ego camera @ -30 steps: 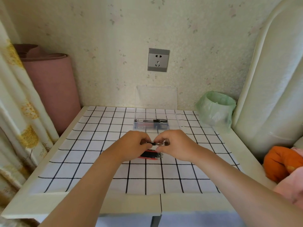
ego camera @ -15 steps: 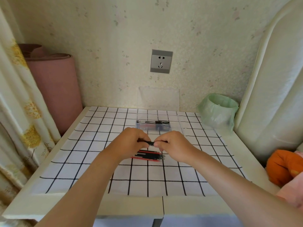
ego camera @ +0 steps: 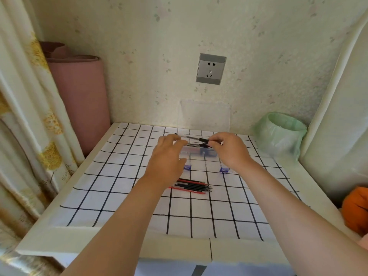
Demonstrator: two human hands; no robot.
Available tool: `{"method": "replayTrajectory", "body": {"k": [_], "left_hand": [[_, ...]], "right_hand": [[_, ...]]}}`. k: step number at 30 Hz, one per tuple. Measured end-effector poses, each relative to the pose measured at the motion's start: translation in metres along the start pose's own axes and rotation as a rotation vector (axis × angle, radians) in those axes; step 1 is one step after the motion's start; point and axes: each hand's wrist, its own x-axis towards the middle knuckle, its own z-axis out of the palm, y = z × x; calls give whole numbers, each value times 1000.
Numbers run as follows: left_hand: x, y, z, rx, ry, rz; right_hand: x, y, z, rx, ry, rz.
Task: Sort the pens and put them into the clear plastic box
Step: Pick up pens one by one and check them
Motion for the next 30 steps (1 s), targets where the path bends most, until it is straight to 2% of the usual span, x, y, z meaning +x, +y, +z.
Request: {"method": "replayTrajectory", "body": {"k": [5,10,15,22,27,30], "left_hand": [[-11,-10,4,-57,-331,-30],[-14,-14,4,-53,-474,-65],[-14,-11,3,-32,-506,-83],[-14,-8,2,-45,-517,-100],[-17,-6,-6,-100,-358,-72],[-18,-8,-15,-22,-297,-77]], "right_hand": [[17,11,7,-186,71,34],[29,22,23,-349,31,19],[32,25,34,-433,-28,-25],[18,22,28,-424,-125,-139],[0,4,12,-365,4,-290],[-21,-20,4,-271,-58,-397]]}}
